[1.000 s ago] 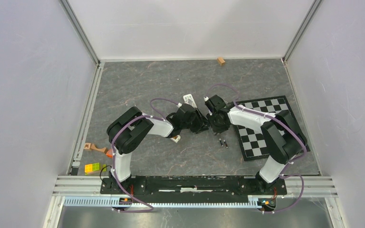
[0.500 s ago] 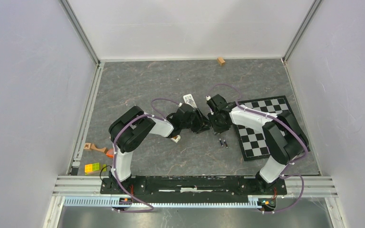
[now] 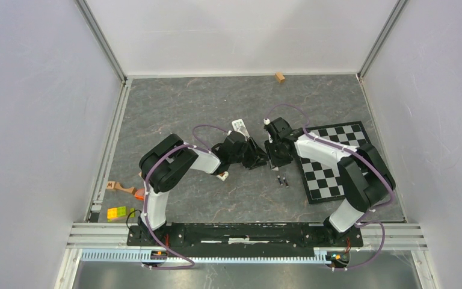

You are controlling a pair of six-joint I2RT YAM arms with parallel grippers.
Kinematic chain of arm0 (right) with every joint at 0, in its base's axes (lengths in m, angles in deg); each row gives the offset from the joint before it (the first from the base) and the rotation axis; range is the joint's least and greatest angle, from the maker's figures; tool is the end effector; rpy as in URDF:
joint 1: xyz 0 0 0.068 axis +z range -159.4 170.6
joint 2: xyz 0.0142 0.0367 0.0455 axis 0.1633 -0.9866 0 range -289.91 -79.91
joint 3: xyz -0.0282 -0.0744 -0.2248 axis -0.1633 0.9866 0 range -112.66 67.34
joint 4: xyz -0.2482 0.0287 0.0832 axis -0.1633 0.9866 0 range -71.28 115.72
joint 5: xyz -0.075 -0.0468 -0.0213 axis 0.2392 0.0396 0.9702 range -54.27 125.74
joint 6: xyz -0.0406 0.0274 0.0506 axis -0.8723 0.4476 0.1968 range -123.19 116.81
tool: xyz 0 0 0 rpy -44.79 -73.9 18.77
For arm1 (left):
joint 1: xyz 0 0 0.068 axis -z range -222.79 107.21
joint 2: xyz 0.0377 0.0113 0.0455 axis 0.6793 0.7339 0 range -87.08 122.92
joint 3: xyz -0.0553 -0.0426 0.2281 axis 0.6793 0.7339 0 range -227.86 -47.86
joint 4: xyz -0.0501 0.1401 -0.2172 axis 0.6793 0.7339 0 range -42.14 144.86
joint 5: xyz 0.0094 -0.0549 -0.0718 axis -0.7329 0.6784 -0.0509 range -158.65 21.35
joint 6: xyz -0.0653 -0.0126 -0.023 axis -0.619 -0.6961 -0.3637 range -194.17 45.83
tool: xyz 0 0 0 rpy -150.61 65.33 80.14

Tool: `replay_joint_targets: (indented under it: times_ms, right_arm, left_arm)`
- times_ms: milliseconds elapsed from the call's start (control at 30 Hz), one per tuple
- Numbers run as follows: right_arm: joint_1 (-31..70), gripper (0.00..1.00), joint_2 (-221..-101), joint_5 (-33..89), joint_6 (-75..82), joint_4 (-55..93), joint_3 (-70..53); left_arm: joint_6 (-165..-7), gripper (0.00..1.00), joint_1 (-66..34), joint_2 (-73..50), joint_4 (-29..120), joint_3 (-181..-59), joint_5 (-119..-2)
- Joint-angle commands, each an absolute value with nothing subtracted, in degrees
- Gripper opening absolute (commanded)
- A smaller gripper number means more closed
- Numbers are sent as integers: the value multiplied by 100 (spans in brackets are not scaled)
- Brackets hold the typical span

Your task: Load the batteries into the remote control

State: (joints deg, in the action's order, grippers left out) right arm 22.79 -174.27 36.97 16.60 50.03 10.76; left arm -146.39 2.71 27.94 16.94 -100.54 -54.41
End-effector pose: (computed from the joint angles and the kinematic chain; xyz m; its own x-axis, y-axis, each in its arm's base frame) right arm 0.2683 0.1674 0.1142 -0.9220 -0.1804 -0.3426 -0.2273 0.9685 0.1019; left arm 0.2668 -0.2917 0.0620 -0.9099 -0.3910 -0.1385 -0.0919 0.5157 -0.8518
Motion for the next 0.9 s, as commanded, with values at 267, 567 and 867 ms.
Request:
replay_joint_targets:
  times_ms: [267,567,867]
  right_arm:
    - [2286,55,-17494,4116,2454,4951,1229]
    - [2347,53,-17653,4479,3152,4810,1443]
    - [2434,49,-17902,4824,3339,5030,1284]
  left_arm:
    - [-14461,40,309,2510,2446,-9829,-6284]
    - [-14427,37,309,2288,2525,-9585,-6611]
    - [-14292,37,309,2224,2560,-9576,-6632]
